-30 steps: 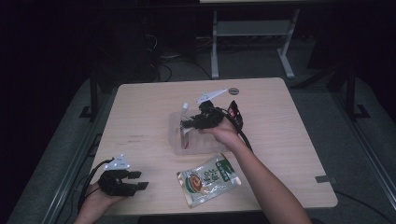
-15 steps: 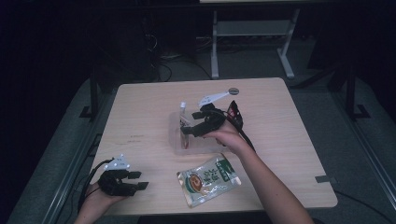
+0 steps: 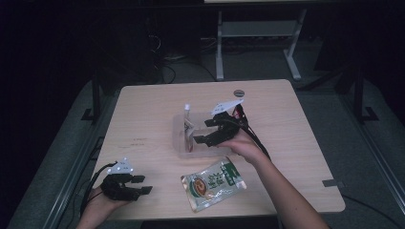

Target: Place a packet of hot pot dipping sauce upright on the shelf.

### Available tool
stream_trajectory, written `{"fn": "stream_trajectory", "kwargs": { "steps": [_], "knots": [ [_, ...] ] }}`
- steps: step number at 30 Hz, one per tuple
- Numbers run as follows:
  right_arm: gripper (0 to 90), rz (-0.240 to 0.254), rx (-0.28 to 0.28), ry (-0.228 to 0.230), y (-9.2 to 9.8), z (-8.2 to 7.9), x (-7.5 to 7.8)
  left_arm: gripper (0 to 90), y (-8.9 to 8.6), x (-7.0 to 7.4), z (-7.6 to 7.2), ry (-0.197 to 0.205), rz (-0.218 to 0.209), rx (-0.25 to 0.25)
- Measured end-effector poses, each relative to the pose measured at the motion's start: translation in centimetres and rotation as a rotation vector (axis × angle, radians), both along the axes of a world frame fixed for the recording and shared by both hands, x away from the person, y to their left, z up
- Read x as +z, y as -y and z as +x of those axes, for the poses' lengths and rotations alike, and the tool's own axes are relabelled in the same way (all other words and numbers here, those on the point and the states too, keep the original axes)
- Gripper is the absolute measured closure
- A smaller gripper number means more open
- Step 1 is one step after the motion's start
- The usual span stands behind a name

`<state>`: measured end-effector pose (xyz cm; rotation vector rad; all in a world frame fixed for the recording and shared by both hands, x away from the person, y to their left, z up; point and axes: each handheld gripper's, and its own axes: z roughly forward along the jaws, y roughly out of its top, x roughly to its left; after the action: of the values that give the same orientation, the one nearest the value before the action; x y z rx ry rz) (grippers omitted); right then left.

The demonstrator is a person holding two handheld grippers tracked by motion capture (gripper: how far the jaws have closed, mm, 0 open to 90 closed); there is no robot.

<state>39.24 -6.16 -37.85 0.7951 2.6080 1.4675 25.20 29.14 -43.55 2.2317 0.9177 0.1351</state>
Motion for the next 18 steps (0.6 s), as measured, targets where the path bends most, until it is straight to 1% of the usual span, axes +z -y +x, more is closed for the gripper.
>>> {"fn": "stream_trajectory", "kwargs": {
  "steps": [5,6,7,9,10,11,12,13,14,15,16,18],
  "knots": [
    [16.8,-0.029,-0.004,0.018,0.7,-1.1,0.1,44.3,0.0,0.0,-0.1,0.001,-0.007,0.005],
    [16.8,-0.046,-0.003,0.029,0.9,-1.6,0.1,44.3,0.0,0.0,-0.1,-0.001,-0.007,0.006],
    [16.8,-0.046,-0.003,0.029,0.9,-1.6,0.1,44.3,-0.1,0.0,-0.1,0.000,0.000,-0.001],
    [16.8,-0.062,0.005,0.035,1.2,-2.2,0.1,44.3,-0.1,0.0,0.0,-0.001,0.000,0.000],
    [16.8,-0.067,0.013,0.036,1.6,-2.7,0.0,44.3,-0.1,0.0,0.0,-0.001,-0.001,0.001],
    [17.0,-0.070,0.016,0.035,1.8,-3.0,0.1,44.3,0.0,0.0,-0.1,0.000,-0.007,0.005],
    [17.0,-0.070,0.016,0.035,1.8,-3.0,0.1,44.3,0.0,0.0,0.0,0.004,-0.006,0.000],
    [17.0,-0.072,0.019,0.038,2.0,-3.3,0.1,44.3,0.0,0.0,0.0,0.004,-0.004,-0.002],
    [17.3,-0.075,0.023,0.031,2.5,-3.8,0.2,44.3,0.0,0.0,0.0,0.001,0.005,-0.011],
    [17.3,-0.075,0.023,0.031,2.5,-3.8,0.2,44.3,0.0,0.0,0.0,-0.001,0.004,-0.012],
    [17.5,-0.076,0.023,0.031,2.8,-4.1,0.3,44.2,0.1,0.0,-0.1,0.000,-0.003,-0.006],
    [17.9,-0.071,0.023,0.032,3.4,-4.6,0.3,44.2,0.2,0.0,-0.1,0.003,-0.003,-0.009]
  ]
}}
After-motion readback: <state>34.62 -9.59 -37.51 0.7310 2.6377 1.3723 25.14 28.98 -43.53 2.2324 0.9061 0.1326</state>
